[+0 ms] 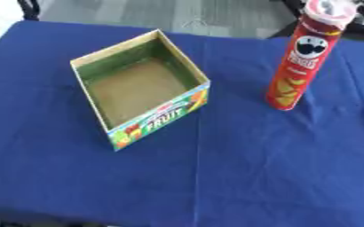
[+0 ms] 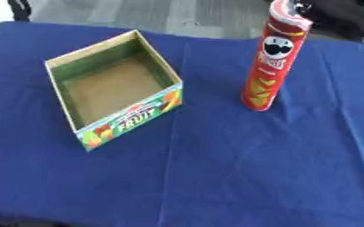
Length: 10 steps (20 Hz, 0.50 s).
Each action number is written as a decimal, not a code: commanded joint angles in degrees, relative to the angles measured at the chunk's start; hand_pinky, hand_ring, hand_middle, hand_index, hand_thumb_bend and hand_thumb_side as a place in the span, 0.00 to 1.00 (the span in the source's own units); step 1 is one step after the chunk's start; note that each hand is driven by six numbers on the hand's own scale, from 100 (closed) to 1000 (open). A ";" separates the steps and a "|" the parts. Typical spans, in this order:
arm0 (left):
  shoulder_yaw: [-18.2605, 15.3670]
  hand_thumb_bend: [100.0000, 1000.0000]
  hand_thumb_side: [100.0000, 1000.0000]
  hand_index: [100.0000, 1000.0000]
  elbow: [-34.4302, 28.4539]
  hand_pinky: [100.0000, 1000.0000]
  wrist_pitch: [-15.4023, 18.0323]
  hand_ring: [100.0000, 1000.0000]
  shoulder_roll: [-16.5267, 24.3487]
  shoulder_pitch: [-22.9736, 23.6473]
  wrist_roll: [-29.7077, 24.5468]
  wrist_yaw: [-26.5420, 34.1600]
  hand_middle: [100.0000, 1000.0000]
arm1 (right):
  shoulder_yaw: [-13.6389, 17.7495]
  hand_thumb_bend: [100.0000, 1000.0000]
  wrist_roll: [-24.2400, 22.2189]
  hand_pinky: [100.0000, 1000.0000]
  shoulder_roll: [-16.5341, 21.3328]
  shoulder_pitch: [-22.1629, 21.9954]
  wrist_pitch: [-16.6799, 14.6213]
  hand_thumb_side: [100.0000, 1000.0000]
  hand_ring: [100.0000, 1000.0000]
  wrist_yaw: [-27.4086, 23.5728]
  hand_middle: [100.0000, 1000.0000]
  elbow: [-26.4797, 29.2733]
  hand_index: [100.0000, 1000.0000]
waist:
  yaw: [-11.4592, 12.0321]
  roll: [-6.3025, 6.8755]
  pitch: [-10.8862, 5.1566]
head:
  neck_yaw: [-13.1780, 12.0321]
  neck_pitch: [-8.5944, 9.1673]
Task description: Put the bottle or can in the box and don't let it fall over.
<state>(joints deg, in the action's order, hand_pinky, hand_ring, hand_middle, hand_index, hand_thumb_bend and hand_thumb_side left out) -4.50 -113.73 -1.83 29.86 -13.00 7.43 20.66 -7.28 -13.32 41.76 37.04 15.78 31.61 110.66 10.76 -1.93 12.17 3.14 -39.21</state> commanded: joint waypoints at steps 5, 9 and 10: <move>-0.24 0.11 0.84 0.72 -0.86 0.40 -0.34 0.55 0.79 -0.18 -0.16 -0.17 0.61 | -2.52 0.00 -1.84 0.90 -2.71 3.34 -0.96 1.00 0.91 4.01 0.90 -4.33 0.94 | 0.35 0.11 -0.95 | -0.22 -0.53; -0.18 0.11 0.84 0.72 -0.86 0.40 -0.39 0.55 0.81 -0.34 -0.27 -0.10 0.61 | -3.49 0.00 -2.58 0.91 -3.28 4.33 -1.80 1.00 0.91 4.01 0.90 -7.26 0.95 | 0.58 0.05 -0.88 | -0.55 -0.71; -0.18 0.11 0.84 0.72 -0.86 0.40 -0.39 0.55 0.81 -0.35 -0.29 -0.09 0.61 | -3.60 0.00 -2.86 0.91 -3.32 4.52 -2.02 1.00 0.92 3.76 0.90 -7.92 0.96 | 0.62 0.04 -0.86 | -0.55 -0.69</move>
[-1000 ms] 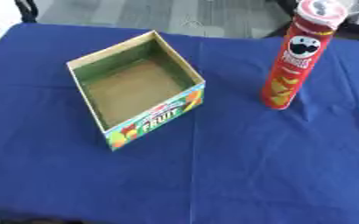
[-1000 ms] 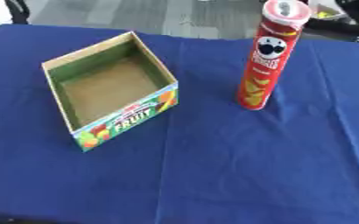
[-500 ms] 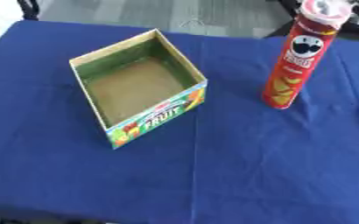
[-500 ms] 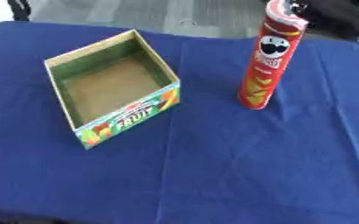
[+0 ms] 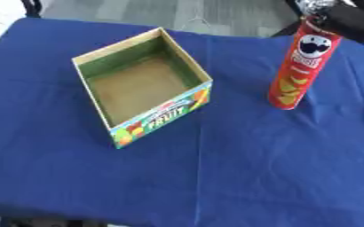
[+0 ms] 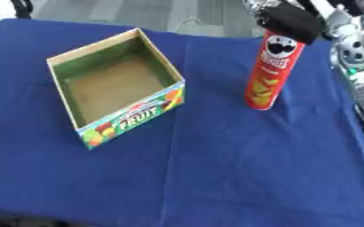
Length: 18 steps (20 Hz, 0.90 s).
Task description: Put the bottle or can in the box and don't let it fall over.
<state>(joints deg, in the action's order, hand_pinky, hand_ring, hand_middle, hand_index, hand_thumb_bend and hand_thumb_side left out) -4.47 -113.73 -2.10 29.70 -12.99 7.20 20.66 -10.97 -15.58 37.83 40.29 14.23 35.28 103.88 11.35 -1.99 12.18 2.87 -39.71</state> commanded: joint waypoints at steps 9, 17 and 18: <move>-0.22 0.11 0.84 0.72 -0.86 0.40 -0.26 0.55 0.83 -0.18 -0.08 -0.12 0.61 | 0.63 0.02 -0.76 0.95 0.79 1.91 -1.75 1.00 0.94 0.28 0.92 -2.12 0.97 | -0.12 0.24 -0.69 | 0.01 1.52; -0.29 0.11 0.84 0.72 -0.86 0.40 -0.25 0.55 0.78 -0.03 -0.04 -0.17 0.61 | 2.17 0.04 -0.67 0.97 1.01 2.22 -2.56 1.00 0.95 0.93 0.93 -1.24 0.98 | -0.17 0.46 -0.58 | 0.31 3.00; -0.30 0.11 0.84 0.72 -0.86 0.40 -0.27 0.55 0.75 0.04 -0.04 -0.18 0.61 | 2.82 0.07 -0.21 0.96 1.09 2.40 -2.55 1.00 0.94 0.91 0.92 -1.00 0.98 | -0.24 0.52 -0.52 | 0.56 4.57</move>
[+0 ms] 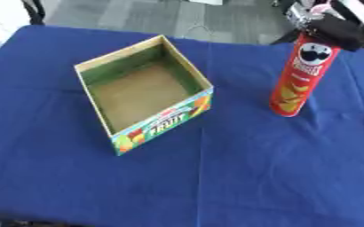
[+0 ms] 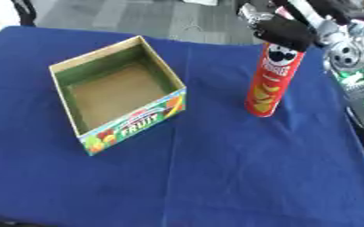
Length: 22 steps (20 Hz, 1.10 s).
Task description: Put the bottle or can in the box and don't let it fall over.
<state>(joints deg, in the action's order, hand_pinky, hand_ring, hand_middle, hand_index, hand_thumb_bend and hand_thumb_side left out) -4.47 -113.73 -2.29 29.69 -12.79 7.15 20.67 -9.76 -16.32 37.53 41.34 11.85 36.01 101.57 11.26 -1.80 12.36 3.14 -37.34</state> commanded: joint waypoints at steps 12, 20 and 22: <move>-0.30 0.10 0.84 0.72 -0.86 0.40 -0.03 0.55 0.75 -0.14 -0.06 -0.28 0.61 | 3.51 0.08 1.32 0.95 2.93 0.63 -1.14 1.00 0.94 0.07 0.92 -0.19 0.99 | -0.53 0.85 -0.28 | 2.68 4.74; -0.33 0.10 0.84 0.72 -0.86 0.40 -0.06 0.55 0.56 -0.06 -0.02 -0.37 0.61 | 2.67 0.08 0.10 0.96 2.81 0.01 -2.18 1.00 0.95 0.33 0.93 -1.69 0.97 | -0.40 0.98 0.19 | 2.78 4.33; -0.32 0.10 0.84 0.72 -0.86 0.40 -0.10 0.55 0.49 -0.03 -0.04 -0.37 0.61 | 2.48 0.07 -0.43 0.99 2.72 -0.03 -2.58 1.00 0.97 0.25 0.94 -2.26 0.98 | -0.34 0.98 0.29 | 2.73 4.28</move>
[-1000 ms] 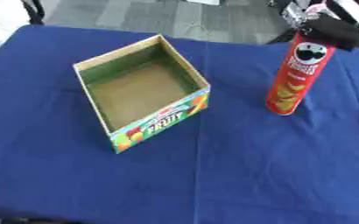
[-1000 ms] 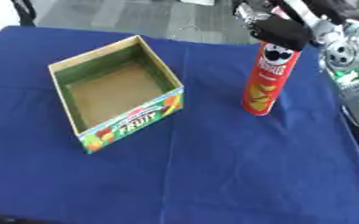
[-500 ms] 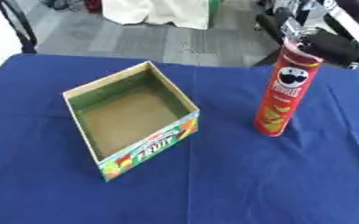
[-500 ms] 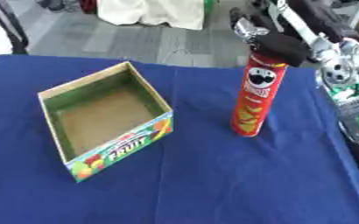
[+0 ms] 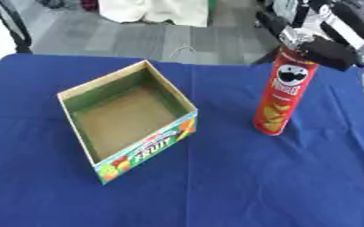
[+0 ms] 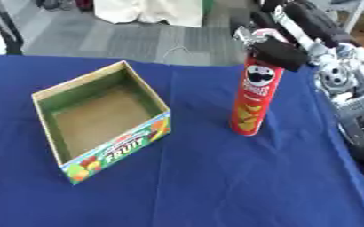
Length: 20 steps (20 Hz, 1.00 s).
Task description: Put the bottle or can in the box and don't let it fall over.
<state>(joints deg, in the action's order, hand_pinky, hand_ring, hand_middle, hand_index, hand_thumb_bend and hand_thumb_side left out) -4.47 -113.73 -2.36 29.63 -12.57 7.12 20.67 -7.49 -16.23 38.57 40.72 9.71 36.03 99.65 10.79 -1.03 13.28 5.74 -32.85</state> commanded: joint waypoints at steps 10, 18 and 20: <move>-0.29 0.10 0.85 0.72 -0.86 0.40 -0.22 0.55 0.33 -0.15 -0.07 -0.45 0.61 | -0.17 0.05 -1.13 0.99 1.18 0.88 -1.42 1.00 0.97 -0.24 0.94 -2.85 1.00 | 0.38 0.18 -0.31 | 0.04 -0.21; -0.35 0.10 0.85 0.72 -0.86 0.40 -0.26 0.54 0.19 -0.08 -0.09 -0.54 0.61 | -0.21 0.06 -0.27 0.99 1.12 0.77 -1.70 1.00 0.96 0.63 0.94 -4.39 0.99 | 0.61 0.21 0.14 | -0.06 -0.12; -0.29 0.10 0.85 0.72 -0.86 0.40 -0.29 0.54 0.19 -0.14 -0.15 -0.52 0.61 | -0.03 0.06 0.16 0.98 1.03 0.85 -1.53 1.00 0.96 0.72 0.94 -4.52 0.99 | 0.62 0.24 0.22 | -0.09 -0.13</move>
<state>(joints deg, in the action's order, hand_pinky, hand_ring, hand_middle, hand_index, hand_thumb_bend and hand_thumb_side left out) -4.47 -113.73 -2.62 29.13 -12.31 7.06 20.55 -8.16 -16.46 38.55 40.75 8.14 36.28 94.87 11.36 -1.04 14.16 5.71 -33.16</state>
